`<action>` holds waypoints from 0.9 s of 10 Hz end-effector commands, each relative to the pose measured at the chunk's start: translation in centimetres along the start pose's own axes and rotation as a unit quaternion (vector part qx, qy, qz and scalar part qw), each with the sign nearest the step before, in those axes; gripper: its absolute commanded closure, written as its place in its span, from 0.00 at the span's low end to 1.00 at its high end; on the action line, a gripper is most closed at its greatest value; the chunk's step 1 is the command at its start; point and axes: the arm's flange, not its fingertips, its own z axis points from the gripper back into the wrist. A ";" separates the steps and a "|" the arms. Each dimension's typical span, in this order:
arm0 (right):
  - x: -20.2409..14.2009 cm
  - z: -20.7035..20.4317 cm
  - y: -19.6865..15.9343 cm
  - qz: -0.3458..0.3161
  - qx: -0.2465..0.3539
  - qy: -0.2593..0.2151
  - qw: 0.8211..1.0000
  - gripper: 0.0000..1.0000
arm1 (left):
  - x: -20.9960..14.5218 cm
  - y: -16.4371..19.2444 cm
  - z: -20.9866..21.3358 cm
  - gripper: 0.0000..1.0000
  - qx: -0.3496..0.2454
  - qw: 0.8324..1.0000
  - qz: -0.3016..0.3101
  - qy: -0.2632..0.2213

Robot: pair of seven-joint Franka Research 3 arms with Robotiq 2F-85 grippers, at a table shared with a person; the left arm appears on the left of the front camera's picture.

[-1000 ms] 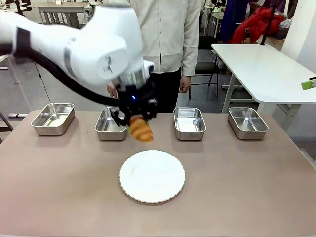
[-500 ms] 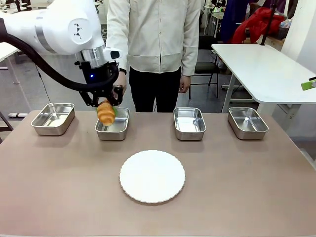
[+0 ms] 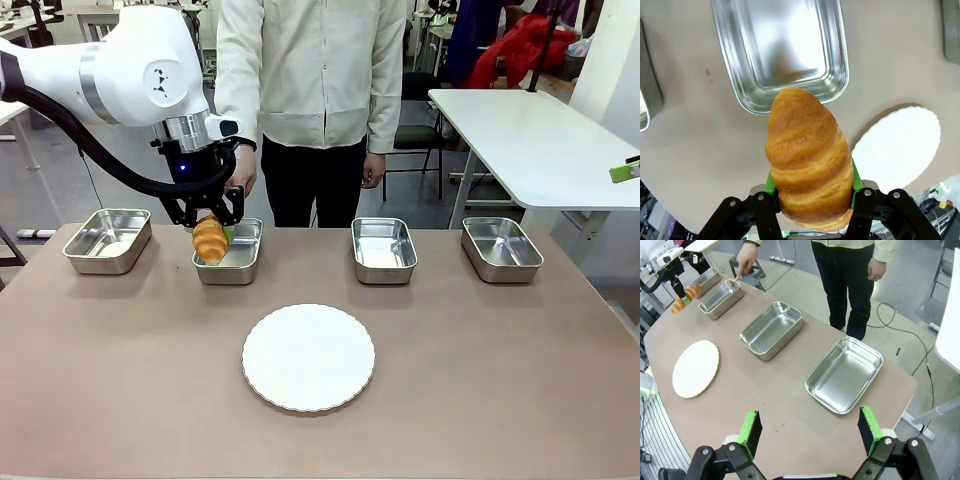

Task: Place the bread in the container.
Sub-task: Place the Butter Roll into the Airtight Container indicated by the human.

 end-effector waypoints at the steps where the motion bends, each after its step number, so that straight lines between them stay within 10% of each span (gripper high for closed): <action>1: 0.2 0.0 -0.1 0.005 0.003 -0.014 1.000 0.00 | 0.1 -0.4 -0.2 0.42 0.014 0.999 -0.015 -0.035; 9: 0.2 0.0 -0.1 0.005 0.003 -0.014 1.000 0.00 | 8.5 4.7 -5.1 0.42 -0.033 0.998 -0.053 -0.025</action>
